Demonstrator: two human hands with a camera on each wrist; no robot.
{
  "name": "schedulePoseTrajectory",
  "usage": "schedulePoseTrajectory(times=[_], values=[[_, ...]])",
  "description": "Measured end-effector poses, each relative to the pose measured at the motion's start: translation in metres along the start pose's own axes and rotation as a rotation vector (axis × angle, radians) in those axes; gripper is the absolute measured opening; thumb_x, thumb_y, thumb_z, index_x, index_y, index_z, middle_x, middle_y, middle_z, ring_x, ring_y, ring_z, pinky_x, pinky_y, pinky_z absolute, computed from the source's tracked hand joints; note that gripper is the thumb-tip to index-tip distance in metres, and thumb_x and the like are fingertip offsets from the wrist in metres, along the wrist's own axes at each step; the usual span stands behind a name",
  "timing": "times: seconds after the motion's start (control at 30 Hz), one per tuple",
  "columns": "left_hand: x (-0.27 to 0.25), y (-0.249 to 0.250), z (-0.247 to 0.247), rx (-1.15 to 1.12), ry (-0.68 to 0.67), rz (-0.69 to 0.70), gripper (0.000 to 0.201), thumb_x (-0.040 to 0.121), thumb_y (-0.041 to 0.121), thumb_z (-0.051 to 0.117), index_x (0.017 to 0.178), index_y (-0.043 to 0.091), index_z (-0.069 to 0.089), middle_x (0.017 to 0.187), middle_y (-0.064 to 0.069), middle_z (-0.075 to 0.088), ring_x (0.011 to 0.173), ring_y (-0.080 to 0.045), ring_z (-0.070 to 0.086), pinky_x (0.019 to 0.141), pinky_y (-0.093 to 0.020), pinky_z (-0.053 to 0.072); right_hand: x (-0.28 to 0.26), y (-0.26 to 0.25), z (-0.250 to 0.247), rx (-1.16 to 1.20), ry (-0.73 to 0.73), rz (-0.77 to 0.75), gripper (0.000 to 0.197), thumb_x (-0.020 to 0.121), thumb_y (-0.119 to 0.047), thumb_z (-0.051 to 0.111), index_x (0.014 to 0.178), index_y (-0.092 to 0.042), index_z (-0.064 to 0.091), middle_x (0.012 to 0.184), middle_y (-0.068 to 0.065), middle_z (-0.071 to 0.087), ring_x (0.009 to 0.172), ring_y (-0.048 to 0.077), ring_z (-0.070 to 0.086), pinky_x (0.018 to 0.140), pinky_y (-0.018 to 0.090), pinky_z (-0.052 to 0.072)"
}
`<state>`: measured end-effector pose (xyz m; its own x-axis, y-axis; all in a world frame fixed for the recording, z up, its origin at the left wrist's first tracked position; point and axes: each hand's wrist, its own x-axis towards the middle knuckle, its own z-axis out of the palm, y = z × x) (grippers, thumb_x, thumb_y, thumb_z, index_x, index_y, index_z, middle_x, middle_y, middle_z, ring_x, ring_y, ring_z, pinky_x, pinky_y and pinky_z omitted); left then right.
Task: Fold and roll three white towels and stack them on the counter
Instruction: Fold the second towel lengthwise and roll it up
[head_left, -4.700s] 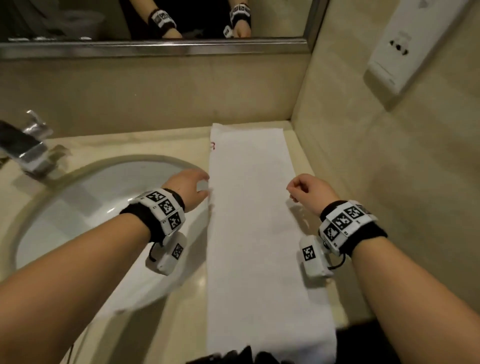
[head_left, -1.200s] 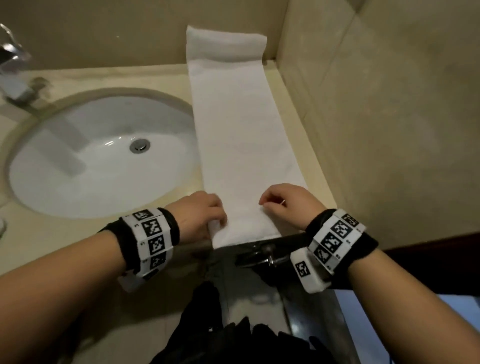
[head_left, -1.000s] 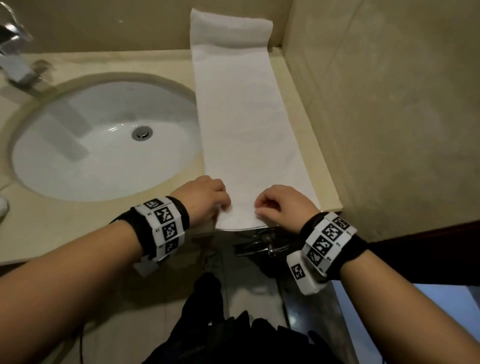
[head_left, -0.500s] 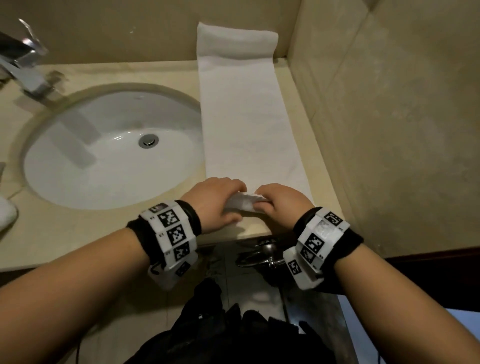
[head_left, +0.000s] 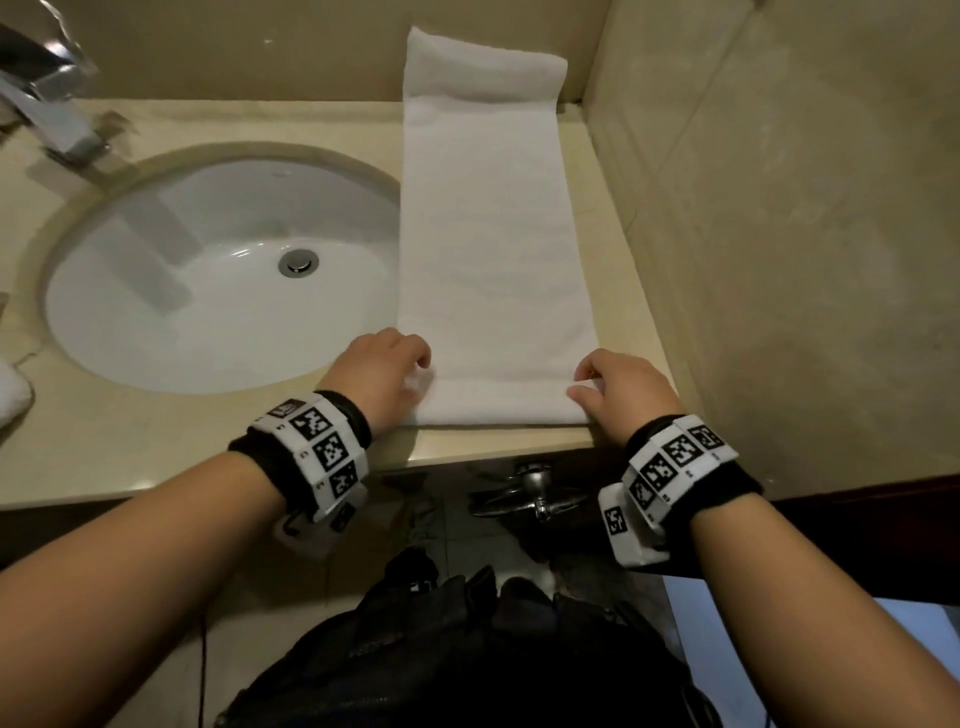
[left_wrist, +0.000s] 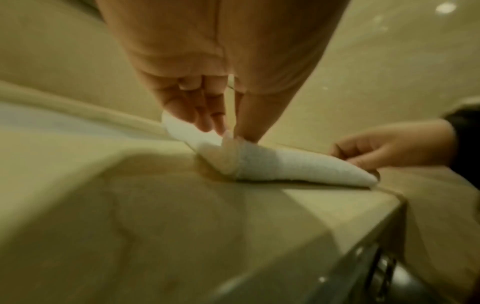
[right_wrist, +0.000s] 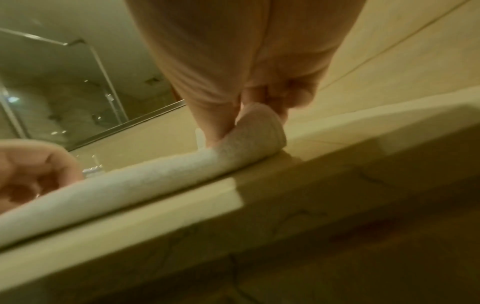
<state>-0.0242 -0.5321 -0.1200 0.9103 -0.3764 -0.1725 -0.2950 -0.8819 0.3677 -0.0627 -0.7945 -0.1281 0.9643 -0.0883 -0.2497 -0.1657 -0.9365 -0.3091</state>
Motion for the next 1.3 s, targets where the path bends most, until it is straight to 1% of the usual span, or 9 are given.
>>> schedulePoseTrajectory(times=[0.17, 0.3, 0.43, 0.57, 0.77, 0.9, 1.0, 1.17, 1.3], values=[[-0.004, -0.003, 0.003, 0.270, -0.064, 0.319, 0.023, 0.091, 0.021, 0.049, 0.111, 0.018, 0.058, 0.118, -0.004, 0.055, 0.106, -0.025, 0.048, 0.088, -0.032, 0.038, -0.006, -0.006, -0.001, -0.111, 0.133, -0.266, 0.012, 0.083, -0.022, 0.060, 0.093, -0.016, 0.061, 0.093, 0.004, 0.057, 0.092, 0.026, 0.053, 0.073, 0.030, 0.034], [-0.008, -0.011, -0.001, 0.269, -0.184, 0.321, 0.045, 0.083, 0.046, 0.056, 0.120, 0.022, 0.050, 0.122, 0.002, 0.050, 0.108, -0.021, 0.049, 0.094, -0.034, 0.042, -0.015, -0.005, 0.001, -0.117, -0.048, -0.387, 0.034, 0.076, -0.038, 0.068, 0.103, -0.017, 0.062, 0.100, 0.004, 0.060, 0.094, 0.023, 0.054, 0.084, 0.033, 0.040], [-0.005, -0.014, -0.005, 0.274, -0.167, 0.327, 0.035, 0.086, 0.027, 0.050, 0.121, 0.022, 0.050, 0.123, 0.001, 0.053, 0.109, -0.022, 0.051, 0.093, -0.034, 0.043, -0.013, -0.008, 0.001, -0.169, -0.024, -0.408, 0.034, 0.077, -0.025, 0.064, 0.110, -0.015, 0.061, 0.108, 0.006, 0.061, 0.100, 0.027, 0.055, 0.087, 0.035, 0.041], [0.006, -0.018, -0.015, 0.015, -0.168, 0.109, 0.029, 0.085, 0.023, 0.050, 0.114, 0.021, 0.054, 0.110, -0.003, 0.061, 0.090, -0.020, 0.055, 0.077, -0.028, 0.040, 0.005, -0.012, -0.010, -0.047, -0.036, -0.252, 0.027, 0.086, -0.022, 0.050, 0.112, -0.019, 0.058, 0.103, 0.008, 0.066, 0.096, 0.031, 0.059, 0.075, 0.030, 0.039], [0.033, -0.028, -0.020, -0.301, -0.188, -0.126, 0.020, 0.082, 0.015, 0.057, 0.102, 0.017, 0.054, 0.108, -0.004, 0.058, 0.088, -0.017, 0.051, 0.078, -0.026, 0.040, 0.037, -0.020, -0.014, 0.075, -0.065, 0.102, 0.026, 0.085, -0.032, 0.056, 0.103, -0.015, 0.047, 0.101, 0.008, 0.057, 0.092, 0.028, 0.054, 0.073, 0.031, 0.039], [0.043, -0.026, -0.023, -0.139, -0.145, 0.006, 0.019, 0.084, 0.016, 0.056, 0.103, 0.016, 0.055, 0.112, -0.005, 0.051, 0.096, -0.022, 0.052, 0.080, -0.026, 0.038, 0.039, -0.028, -0.013, -0.266, 0.111, -0.104, 0.018, 0.084, -0.024, 0.056, 0.101, -0.017, 0.055, 0.106, 0.006, 0.054, 0.100, 0.029, 0.049, 0.081, 0.036, 0.036], [0.043, -0.019, -0.020, -0.028, -0.130, 0.223, 0.018, 0.089, 0.018, 0.050, 0.104, 0.017, 0.061, 0.113, -0.004, 0.055, 0.101, -0.024, 0.054, 0.087, -0.029, 0.042, 0.035, -0.027, -0.011, -0.219, -0.001, -0.329, 0.023, 0.085, -0.022, 0.055, 0.106, -0.015, 0.057, 0.110, 0.008, 0.056, 0.099, 0.028, 0.051, 0.082, 0.034, 0.038], [0.040, -0.019, -0.016, 0.306, -0.195, 0.424, 0.043, 0.080, 0.042, 0.059, 0.115, 0.019, 0.049, 0.118, 0.001, 0.049, 0.104, -0.021, 0.049, 0.089, -0.032, 0.041, 0.032, -0.025, -0.012, -0.329, -0.072, -0.395, 0.042, 0.076, -0.036, 0.066, 0.111, -0.018, 0.053, 0.115, 0.001, 0.055, 0.102, 0.023, 0.051, 0.084, 0.032, 0.039], [0.047, -0.016, -0.021, 0.362, -0.183, 0.426, 0.033, 0.085, 0.027, 0.048, 0.117, 0.018, 0.049, 0.118, -0.003, 0.054, 0.101, -0.025, 0.053, 0.084, -0.033, 0.042, 0.039, -0.028, -0.018, -0.219, 0.015, -0.360, 0.022, 0.086, -0.025, 0.052, 0.105, -0.017, 0.058, 0.107, 0.005, 0.061, 0.096, 0.026, 0.057, 0.073, 0.029, 0.039]])
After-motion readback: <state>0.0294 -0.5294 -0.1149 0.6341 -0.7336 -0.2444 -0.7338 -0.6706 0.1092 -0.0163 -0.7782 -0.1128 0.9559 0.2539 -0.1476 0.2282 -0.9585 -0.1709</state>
